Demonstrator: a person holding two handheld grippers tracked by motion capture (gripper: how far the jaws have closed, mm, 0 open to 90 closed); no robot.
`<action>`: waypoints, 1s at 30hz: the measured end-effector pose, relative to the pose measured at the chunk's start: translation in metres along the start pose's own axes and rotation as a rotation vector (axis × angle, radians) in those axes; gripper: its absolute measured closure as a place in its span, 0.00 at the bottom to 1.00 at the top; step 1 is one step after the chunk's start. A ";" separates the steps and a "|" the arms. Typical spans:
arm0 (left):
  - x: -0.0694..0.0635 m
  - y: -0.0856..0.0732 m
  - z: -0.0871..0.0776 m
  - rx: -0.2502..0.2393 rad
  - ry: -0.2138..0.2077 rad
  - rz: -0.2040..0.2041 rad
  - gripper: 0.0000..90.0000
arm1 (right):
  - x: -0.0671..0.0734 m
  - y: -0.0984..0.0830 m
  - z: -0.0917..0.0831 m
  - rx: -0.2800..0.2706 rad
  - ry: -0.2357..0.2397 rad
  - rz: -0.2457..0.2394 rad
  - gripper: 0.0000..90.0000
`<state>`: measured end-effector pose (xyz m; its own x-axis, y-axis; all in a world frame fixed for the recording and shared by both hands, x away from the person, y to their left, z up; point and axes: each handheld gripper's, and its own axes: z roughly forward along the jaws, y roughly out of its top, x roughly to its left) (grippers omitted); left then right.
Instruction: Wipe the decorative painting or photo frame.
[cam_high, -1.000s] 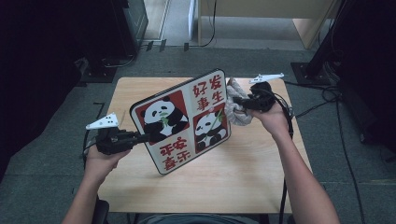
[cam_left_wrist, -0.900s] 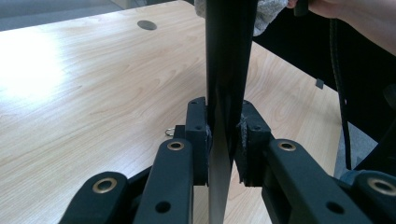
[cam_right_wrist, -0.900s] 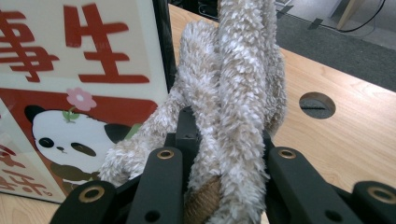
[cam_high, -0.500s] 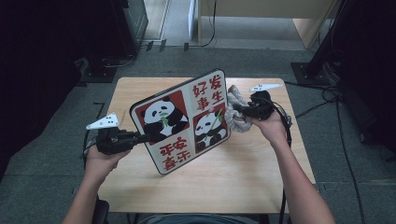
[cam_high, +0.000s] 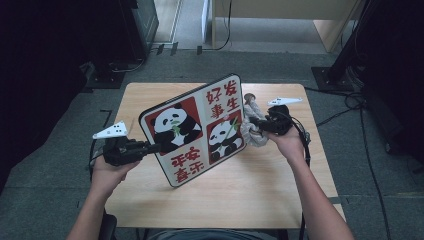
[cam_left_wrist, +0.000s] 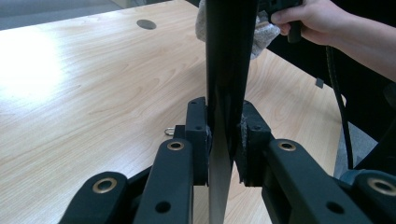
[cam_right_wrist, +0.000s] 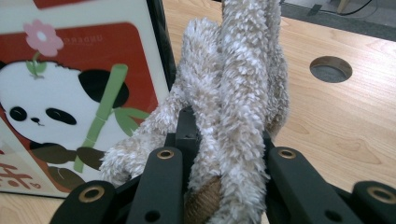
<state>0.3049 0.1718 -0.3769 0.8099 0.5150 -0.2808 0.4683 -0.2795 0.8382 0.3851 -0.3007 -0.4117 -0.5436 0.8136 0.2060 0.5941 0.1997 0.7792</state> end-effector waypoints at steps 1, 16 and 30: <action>0.000 0.000 0.000 0.000 -0.001 0.000 0.87 | 0.000 -0.001 0.000 0.000 -0.002 0.000 0.83; 0.000 0.000 0.001 0.002 -0.002 -0.001 0.87 | -0.002 -0.025 0.009 0.017 -0.012 0.041 0.83; -0.001 -0.001 0.002 -0.002 0.001 0.001 0.87 | -0.007 -0.047 0.017 0.055 -0.004 0.076 0.83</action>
<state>0.3038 0.1702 -0.3785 0.8101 0.5152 -0.2797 0.4670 -0.2785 0.8393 0.3711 -0.3063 -0.4601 -0.4936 0.8298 0.2603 0.6652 0.1673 0.7277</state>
